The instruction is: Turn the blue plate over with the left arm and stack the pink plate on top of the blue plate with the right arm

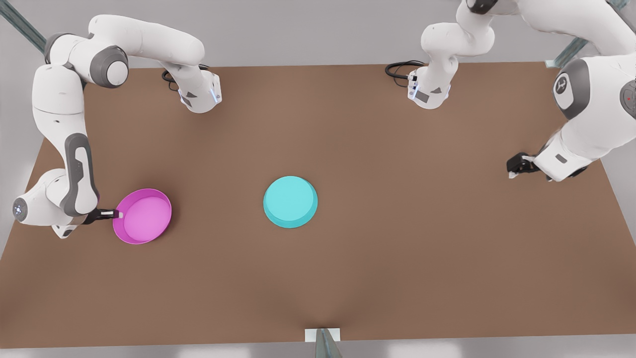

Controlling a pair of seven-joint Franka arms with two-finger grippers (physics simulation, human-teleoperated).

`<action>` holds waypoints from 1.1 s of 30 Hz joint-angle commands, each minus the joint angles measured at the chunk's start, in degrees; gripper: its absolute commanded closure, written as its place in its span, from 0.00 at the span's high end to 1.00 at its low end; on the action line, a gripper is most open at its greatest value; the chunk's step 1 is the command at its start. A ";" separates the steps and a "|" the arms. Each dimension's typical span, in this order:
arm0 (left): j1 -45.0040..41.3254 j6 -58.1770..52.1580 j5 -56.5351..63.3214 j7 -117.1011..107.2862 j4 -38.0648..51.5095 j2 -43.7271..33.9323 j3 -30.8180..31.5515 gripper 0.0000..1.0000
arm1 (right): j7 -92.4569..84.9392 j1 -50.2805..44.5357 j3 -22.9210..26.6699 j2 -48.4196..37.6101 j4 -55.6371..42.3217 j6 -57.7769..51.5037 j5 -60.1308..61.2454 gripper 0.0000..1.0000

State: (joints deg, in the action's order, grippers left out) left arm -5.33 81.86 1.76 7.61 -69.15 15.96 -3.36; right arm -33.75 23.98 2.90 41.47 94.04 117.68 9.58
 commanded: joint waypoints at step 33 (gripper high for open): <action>0.41 5.94 -2.20 -1.81 -6.09 -3.21 0.29 1.00 | -0.35 -0.07 -0.97 -0.33 -0.26 -0.52 -0.09 0.21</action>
State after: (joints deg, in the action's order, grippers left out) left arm -4.90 87.80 -0.42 5.80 -75.24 12.75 -3.15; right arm -34.29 23.82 1.95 41.08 93.77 117.04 10.06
